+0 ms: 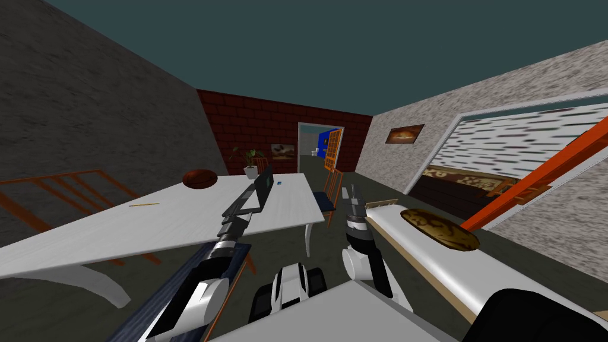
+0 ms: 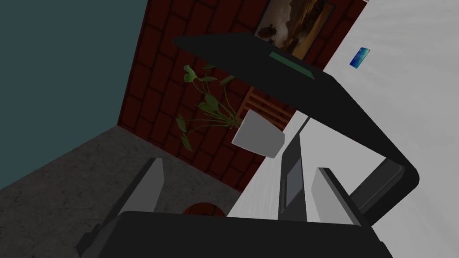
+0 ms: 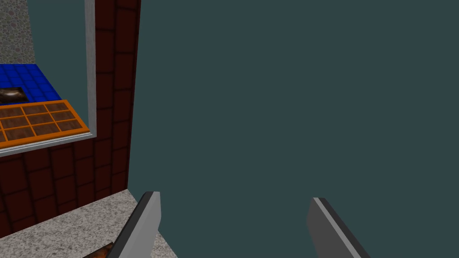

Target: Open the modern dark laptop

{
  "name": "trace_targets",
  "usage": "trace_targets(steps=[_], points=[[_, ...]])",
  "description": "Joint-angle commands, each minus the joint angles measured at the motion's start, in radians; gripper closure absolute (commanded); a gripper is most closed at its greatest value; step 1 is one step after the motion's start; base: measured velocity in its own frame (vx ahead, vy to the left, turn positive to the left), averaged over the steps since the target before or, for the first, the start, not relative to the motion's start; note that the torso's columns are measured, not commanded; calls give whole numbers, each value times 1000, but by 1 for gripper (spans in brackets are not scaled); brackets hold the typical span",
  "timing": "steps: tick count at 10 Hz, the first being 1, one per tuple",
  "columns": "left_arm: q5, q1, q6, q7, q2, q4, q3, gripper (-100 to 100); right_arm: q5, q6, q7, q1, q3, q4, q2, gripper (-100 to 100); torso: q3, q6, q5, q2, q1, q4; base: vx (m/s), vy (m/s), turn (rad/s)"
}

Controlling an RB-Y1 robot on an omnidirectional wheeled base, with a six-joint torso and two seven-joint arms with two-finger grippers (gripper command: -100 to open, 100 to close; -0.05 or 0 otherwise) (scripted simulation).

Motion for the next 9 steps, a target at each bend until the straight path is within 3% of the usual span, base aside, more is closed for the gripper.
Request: trace_targets(steps=[1,4,9], points=[[23,-22,47,19,-13,40,-6,-100,0,0,0,0,0,0,0,0,0,0,0,0,0,0,101,36,-13],[55,-53,102,45,-45,96,-11,-100,0,0,0,0,0,0,0,0,1,0,0,1,0,1,77,48,-19],[89,-86,161,73,-179,153,-18,-100,0,0,0,0,0,0,0,0,1,0,-1,2,-2,1,69,28,-8]])
